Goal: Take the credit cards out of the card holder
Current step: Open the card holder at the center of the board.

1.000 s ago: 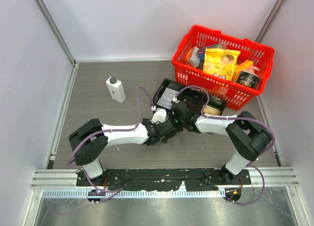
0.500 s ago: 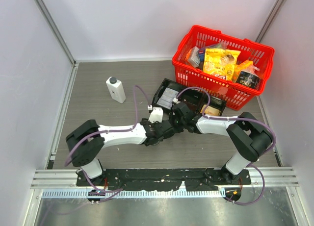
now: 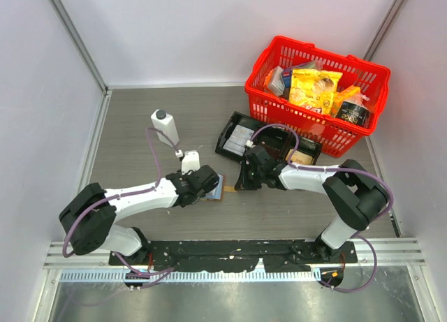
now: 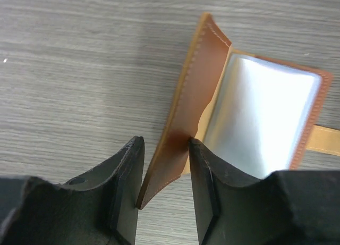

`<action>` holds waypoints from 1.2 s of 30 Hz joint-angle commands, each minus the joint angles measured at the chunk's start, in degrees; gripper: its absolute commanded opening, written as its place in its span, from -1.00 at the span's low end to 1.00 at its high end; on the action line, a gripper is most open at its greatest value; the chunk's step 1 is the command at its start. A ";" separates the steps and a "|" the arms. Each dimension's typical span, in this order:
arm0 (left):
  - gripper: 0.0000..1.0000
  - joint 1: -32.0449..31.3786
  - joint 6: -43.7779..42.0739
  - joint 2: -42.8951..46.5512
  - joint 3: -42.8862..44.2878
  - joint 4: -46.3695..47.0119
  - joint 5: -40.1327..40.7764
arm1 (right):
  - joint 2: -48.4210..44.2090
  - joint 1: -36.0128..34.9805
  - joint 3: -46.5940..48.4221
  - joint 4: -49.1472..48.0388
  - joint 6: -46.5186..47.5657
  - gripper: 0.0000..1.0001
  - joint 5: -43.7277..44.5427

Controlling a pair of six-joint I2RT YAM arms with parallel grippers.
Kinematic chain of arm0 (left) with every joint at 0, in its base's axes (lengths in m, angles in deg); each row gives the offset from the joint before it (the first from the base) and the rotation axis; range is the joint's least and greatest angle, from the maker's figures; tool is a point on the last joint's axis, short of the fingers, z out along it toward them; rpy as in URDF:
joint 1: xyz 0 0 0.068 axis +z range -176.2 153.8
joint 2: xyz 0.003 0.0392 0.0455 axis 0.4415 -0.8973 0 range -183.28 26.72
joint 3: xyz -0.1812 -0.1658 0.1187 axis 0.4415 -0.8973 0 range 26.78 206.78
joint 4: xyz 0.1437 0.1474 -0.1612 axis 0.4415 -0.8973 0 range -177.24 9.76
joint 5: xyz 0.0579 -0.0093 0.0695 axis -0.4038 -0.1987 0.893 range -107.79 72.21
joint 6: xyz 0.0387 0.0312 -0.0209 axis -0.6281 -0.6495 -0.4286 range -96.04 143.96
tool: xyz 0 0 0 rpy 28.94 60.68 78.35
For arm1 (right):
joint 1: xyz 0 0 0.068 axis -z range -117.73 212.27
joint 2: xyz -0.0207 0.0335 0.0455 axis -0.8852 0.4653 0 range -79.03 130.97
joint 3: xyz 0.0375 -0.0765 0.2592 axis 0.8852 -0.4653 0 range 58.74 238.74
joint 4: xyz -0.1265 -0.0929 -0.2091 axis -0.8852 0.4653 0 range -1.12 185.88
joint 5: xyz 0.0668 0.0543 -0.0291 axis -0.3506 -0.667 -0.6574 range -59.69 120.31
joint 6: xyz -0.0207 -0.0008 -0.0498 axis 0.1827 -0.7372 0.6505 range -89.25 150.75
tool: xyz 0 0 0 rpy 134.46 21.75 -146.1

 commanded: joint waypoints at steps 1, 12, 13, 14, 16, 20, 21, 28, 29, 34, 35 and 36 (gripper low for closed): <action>-0.17 2.42 1.23 4.19 -4.62 4.46 -1.96 | -1.41 -0.32 1.01 4.84 0.39 -0.93 2.23; -0.65 6.91 0.00 8.16 -13.51 12.38 -12.43 | -5.36 -1.46 -0.31 7.82 -2.33 -0.76 5.66; -0.70 7.00 -0.18 7.89 -13.60 12.82 -13.04 | -5.97 -2.07 0.39 8.35 -2.33 -0.69 6.62; -0.77 6.91 -0.61 7.72 -13.52 13.17 -13.83 | -6.24 -2.43 1.18 9.48 -2.33 -0.60 7.06; -0.84 6.91 -1.67 7.36 -13.25 13.70 -15.42 | -7.03 -3.57 3.11 12.29 -2.42 -0.46 10.90; -0.85 6.91 -3.51 7.36 -13.16 15.19 -17.53 | -8.44 -7.78 8.73 17.30 -1.72 -0.28 19.80; -0.85 7.00 -3.69 7.36 -13.08 15.37 -17.79 | -8.61 -9.27 9.96 18.10 -1.28 -0.23 22.51; -0.89 7.00 -5.54 6.31 -9.22 11.79 -18.23 | -7.83 -11.39 16.73 20.30 2.41 -0.14 26.58; -0.92 6.91 -6.32 5.96 -8.60 11.16 -19.11 | -7.65 -11.31 17.35 20.22 2.59 -0.14 25.88; -0.94 6.82 -3.26 6.22 -12.98 15.55 -20.51 | -7.74 -11.57 14.20 14.16 0.22 -0.15 20.89; -0.97 6.91 -3.51 6.13 -12.38 14.68 -21.22 | -7.39 -11.57 14.11 12.94 0.04 -0.15 19.30; -0.97 6.91 -3.87 5.96 -12.20 13.71 -21.14 | -6.60 -11.92 13.85 12.31 -0.14 -0.14 16.58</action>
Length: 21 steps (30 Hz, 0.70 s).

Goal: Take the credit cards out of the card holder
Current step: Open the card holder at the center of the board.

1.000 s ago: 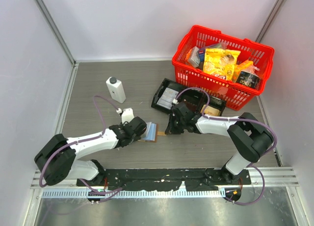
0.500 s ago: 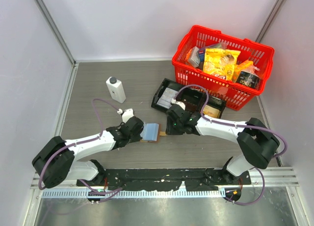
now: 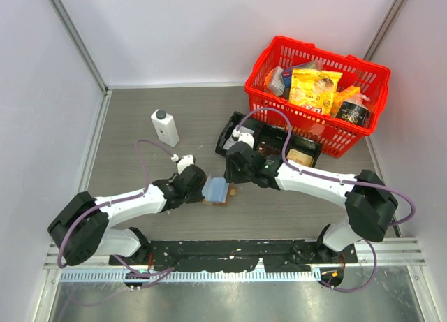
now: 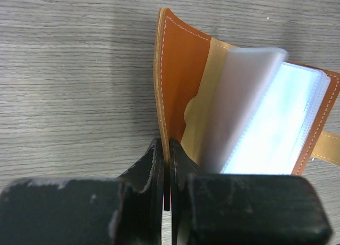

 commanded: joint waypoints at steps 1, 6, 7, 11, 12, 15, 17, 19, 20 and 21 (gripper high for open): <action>-0.97 0.05 -0.33 0.03 -1.05 -1.93 -1.97 | 0.33 -0.69 -1.89 -5.96 -1.77 -0.15 -5.69; -0.98 0.05 0.55 2.14 -1.93 -1.84 -1.52 | 2.88 -0.60 -3.74 -9.39 -3.53 -0.15 -9.99; -0.98 0.05 0.81 2.49 -2.02 -1.93 -1.44 | 3.23 -0.69 -4.44 -10.88 -3.45 -0.16 -10.52; -0.98 0.05 0.99 3.55 -2.81 -1.75 -1.44 | 5.95 -0.69 -4.28 -11.16 -4.33 -0.18 -10.62; -0.98 0.05 1.08 3.73 -3.07 -1.40 -1.79 | 6.48 -0.78 -4.18 -11.07 -4.76 -0.18 -10.97; -0.98 -0.04 1.43 3.73 -3.77 -0.61 -2.84 | 8.59 -0.95 -4.18 -12.47 -5.47 -0.18 -14.64; -0.99 0.05 1.43 3.64 -3.69 -0.52 -3.28 | 9.12 -1.04 -4.18 -13.53 -5.65 -0.18 -15.88; -0.99 -0.04 1.43 3.73 -3.60 -0.43 -3.55 | 9.39 -1.21 -3.84 -13.97 -5.56 -0.18 -16.33; -0.98 -0.04 1.34 3.90 -3.60 -0.35 -3.63 | 9.48 -1.30 -3.66 -14.06 -5.47 -0.18 -16.59; -0.99 0.05 1.43 3.99 -3.69 -0.35 -3.63 | 9.57 -1.39 -3.05 -14.06 -5.30 -0.18 -17.12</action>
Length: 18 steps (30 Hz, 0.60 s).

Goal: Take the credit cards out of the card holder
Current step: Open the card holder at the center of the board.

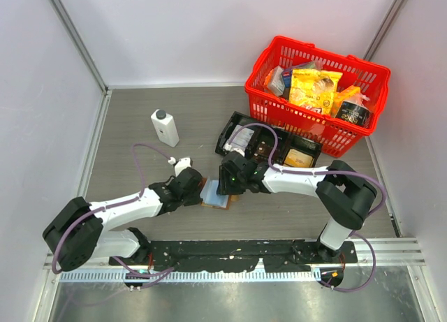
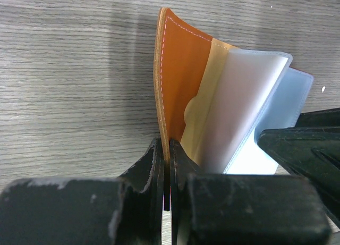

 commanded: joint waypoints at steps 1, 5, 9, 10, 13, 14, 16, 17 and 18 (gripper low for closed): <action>-0.99 0.01 -0.01 0.97 -0.93 -0.56 -1.95 | -0.09 -1.02 2.03 -4.11 -0.79 -0.18 -3.40; -0.98 0.01 0.60 2.03 -1.37 -0.39 -1.95 | -0.27 -1.81 5.36 -1.84 -0.09 -0.18 -3.22; -0.98 0.00 1.04 2.47 -1.63 -0.74 -1.78 | -0.97 -2.25 6.86 0.80 0.18 -0.17 -1.91; -0.99 0.01 1.04 2.73 -1.64 -0.83 -1.69 | -0.97 -2.25 7.30 1.59 0.09 -0.16 -1.47; -0.99 0.01 1.13 2.73 -1.72 -0.92 -1.51 | -1.06 -2.51 9.14 5.63 0.61 -0.13 0.12; -0.99 0.01 1.22 2.82 -1.72 -0.92 -1.43 | -0.97 -2.51 9.41 6.34 0.88 -0.13 2.12; -0.99 -0.08 1.30 2.56 -1.81 -0.83 -1.43 | -0.62 -2.69 9.85 7.40 1.31 -0.12 3.02; -0.99 -0.08 1.39 2.56 -1.64 -0.83 -1.43 | -0.36 -2.86 10.20 7.84 1.40 -0.12 3.19; -0.98 -0.08 1.39 2.47 -1.72 -0.83 -1.42 | -0.18 -2.87 10.21 7.84 1.49 -0.12 3.20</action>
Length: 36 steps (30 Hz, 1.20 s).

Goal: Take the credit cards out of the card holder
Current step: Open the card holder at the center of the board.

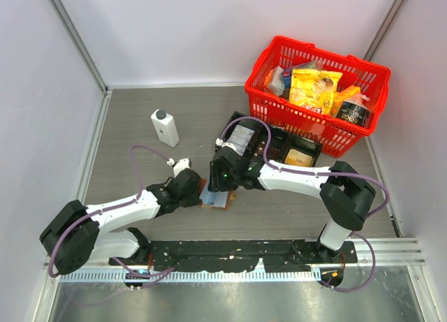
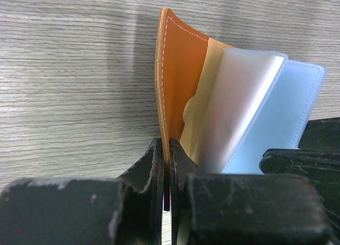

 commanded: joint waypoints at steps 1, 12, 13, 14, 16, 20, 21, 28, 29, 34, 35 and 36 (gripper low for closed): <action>-0.99 -0.08 0.76 0.35 -0.48 -0.52 -0.73 | -0.03 -0.33 2.38 2.51 1.08 -0.12 2.45; -0.98 0.01 1.20 1.14 0.31 -1.75 0.33 | -3.19 -0.86 1.42 -8.10 4.33 -0.13 -6.33; -0.99 -0.08 1.37 1.14 0.23 -1.84 0.33 | -3.45 -0.77 0.89 -8.74 4.33 -0.12 -6.34; -0.98 0.00 1.55 1.32 0.31 -1.84 0.33 | -3.46 -0.68 0.63 -8.83 4.33 -0.11 -5.21; -0.98 0.01 1.90 1.40 0.31 -1.67 0.33 | -2.67 -0.77 0.45 -7.60 4.50 -0.11 -4.58; -0.98 0.00 2.69 1.67 0.14 -1.49 0.42 | -0.73 -0.68 -0.69 -9.71 4.24 -0.12 -7.57; -0.98 0.01 2.78 1.93 0.05 -1.49 0.50 | -0.38 -0.68 -0.78 -9.62 4.15 -0.12 -7.31; -0.97 0.01 4.27 2.99 -0.83 -1.40 0.07 | -2.40 -0.51 -2.80 -5.94 3.45 -0.12 -1.25; -0.97 0.01 4.54 3.16 -0.92 -1.49 0.06 | -2.92 -0.42 -2.80 -3.84 3.10 -0.12 2.07; -0.97 0.01 5.42 3.95 -1.62 -1.84 0.24 | -4.42 -0.42 -0.52 6.19 3.01 -0.09 11.40; -0.97 0.01 5.68 4.30 -1.79 -1.84 0.24 | -5.21 -0.50 -0.26 7.07 3.53 -0.09 11.50; -0.98 0.01 5.94 4.31 -1.97 -1.75 0.24 | -6.26 -0.51 -0.26 6.99 3.89 -0.09 11.24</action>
